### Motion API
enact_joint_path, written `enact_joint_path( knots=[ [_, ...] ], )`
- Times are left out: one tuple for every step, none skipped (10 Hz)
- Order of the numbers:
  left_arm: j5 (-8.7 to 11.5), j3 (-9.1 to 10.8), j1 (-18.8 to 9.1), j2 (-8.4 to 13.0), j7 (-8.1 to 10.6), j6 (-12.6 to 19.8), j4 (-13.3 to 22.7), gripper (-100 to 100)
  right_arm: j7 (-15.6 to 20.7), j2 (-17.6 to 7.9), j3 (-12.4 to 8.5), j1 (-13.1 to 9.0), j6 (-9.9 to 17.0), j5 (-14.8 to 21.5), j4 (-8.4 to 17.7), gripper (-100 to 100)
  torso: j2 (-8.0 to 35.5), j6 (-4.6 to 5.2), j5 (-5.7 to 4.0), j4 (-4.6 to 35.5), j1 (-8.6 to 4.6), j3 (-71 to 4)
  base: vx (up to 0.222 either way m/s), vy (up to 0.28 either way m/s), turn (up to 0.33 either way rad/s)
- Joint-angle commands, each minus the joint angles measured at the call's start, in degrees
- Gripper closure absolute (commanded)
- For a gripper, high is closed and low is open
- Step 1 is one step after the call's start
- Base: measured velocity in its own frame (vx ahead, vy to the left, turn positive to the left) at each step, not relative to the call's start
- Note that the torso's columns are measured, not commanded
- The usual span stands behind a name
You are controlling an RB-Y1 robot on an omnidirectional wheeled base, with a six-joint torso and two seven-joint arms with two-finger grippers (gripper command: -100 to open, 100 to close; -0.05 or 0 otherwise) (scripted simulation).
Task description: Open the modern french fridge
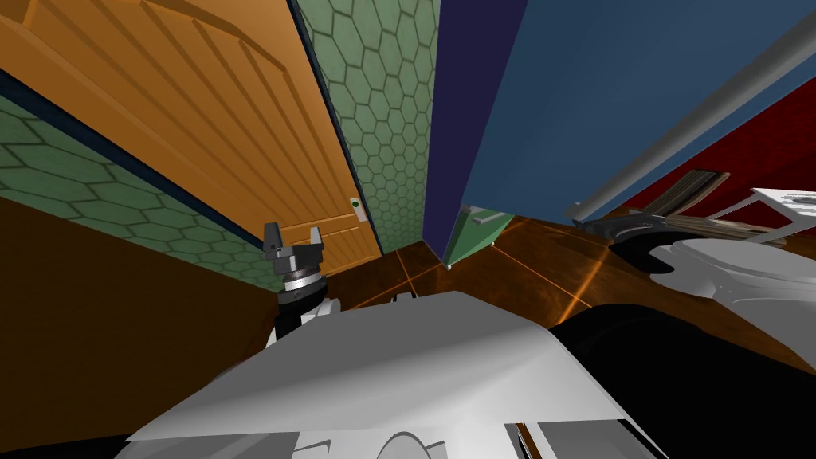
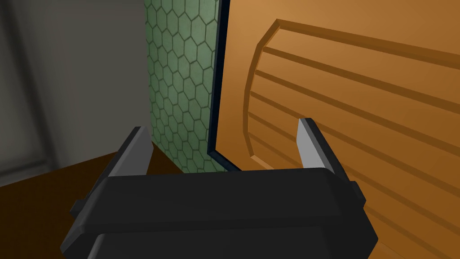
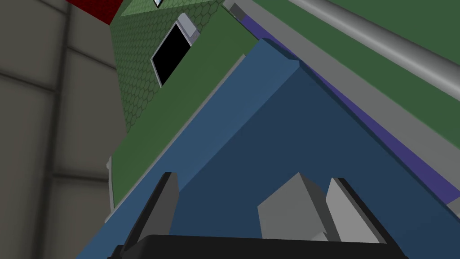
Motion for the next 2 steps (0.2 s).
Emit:
enact_joint_path(
  knots=[
    [0.0, 0.0, 0.0, 0.0, 0.0, 0.0, 0.0, 0, 0.0, 0.1, 0.1, 0.1, 0.0, 0.0, 0.0, 0, 0.0, 0.03, -0.05, 0.0, -0.08, 0.0, 0.0, 0.0, 0.0],
    [0.0, 0.0, 0.0, 0.0, 0.0, 0.0, 0.0, 0, 0.0, 0.2, 0.2, 0.1, -0.1, 0.0, 0.0, 0, 0.0, 0.04, -0.1, 0.0, -0.14, 0.0, 0.0, 0.0, 0.0]
  ],
)
